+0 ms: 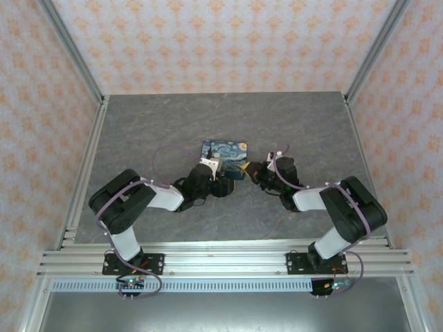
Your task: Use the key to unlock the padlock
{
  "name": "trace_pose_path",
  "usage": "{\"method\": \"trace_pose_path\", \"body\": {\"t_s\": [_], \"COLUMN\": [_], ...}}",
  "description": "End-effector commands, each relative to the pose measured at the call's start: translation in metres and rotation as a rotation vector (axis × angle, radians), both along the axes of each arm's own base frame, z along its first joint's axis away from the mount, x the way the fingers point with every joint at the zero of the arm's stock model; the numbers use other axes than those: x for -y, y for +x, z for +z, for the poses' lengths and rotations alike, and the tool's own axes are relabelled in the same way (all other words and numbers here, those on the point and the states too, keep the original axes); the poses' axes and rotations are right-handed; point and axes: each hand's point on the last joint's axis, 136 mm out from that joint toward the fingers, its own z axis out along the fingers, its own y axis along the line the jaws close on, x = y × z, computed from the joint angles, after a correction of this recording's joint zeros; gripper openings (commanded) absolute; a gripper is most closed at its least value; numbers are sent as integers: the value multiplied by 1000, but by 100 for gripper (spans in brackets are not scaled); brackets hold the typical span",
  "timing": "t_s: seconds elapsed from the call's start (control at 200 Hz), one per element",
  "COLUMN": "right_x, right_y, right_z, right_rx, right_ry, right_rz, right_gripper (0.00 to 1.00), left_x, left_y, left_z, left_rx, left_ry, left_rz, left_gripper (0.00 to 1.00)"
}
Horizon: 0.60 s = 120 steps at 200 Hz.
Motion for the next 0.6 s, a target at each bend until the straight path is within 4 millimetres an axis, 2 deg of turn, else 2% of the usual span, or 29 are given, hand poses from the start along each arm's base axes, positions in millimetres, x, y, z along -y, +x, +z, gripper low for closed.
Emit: {"method": "trace_pose_path", "body": {"t_s": [0.0,0.345,0.596], "right_x": [0,0,-1], "right_y": [0,0,2], "right_z": [-10,-13,-14], "right_rx": [-24,-34,-36], "right_ry": [-25,-32,-34], "right_rz": [1,0,5], "right_gripper": [0,0,0], "left_x": [14,28,28], "left_y": [1,9,12], "left_z": [-2,28,34], "left_rx": [14,32,16], "left_ry": [-23,-227,-334], "left_rz": [-29,5,51], "left_gripper": [73,71,71]}}
